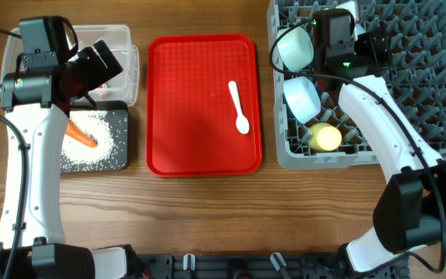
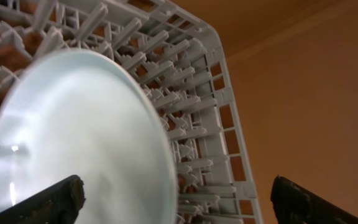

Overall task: Sort waste into correct bins and load items into the dishwasher rack
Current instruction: 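Stand the plate upright in the rack and open the right gripper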

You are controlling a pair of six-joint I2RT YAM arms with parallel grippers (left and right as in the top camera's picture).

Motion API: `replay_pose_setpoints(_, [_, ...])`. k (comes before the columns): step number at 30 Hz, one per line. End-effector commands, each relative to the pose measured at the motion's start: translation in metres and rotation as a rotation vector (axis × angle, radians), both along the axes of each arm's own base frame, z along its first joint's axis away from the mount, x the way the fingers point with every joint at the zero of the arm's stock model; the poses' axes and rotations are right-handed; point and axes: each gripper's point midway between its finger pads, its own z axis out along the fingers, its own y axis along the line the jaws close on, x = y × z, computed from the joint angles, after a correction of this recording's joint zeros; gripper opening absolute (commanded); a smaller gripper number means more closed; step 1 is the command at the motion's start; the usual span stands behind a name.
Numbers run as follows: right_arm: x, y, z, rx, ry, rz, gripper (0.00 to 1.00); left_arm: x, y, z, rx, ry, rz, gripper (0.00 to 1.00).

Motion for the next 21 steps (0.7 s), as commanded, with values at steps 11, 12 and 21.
replay_pose_setpoints(11, [-0.026,0.149,0.097,0.689,-0.199,0.517,1.0,0.002,0.004,0.0,0.007,0.001,0.012,1.0])
replay_pose_setpoints(12, [-0.031,0.164,0.094,0.741,-0.182,0.53,1.0,0.002,0.004,0.0,0.007,0.001,0.012,1.0])
replay_pose_setpoints(21, [-0.084,0.28,0.0,0.955,0.229,0.621,1.0,0.002,0.004,0.0,0.007,0.001,0.012,1.0])
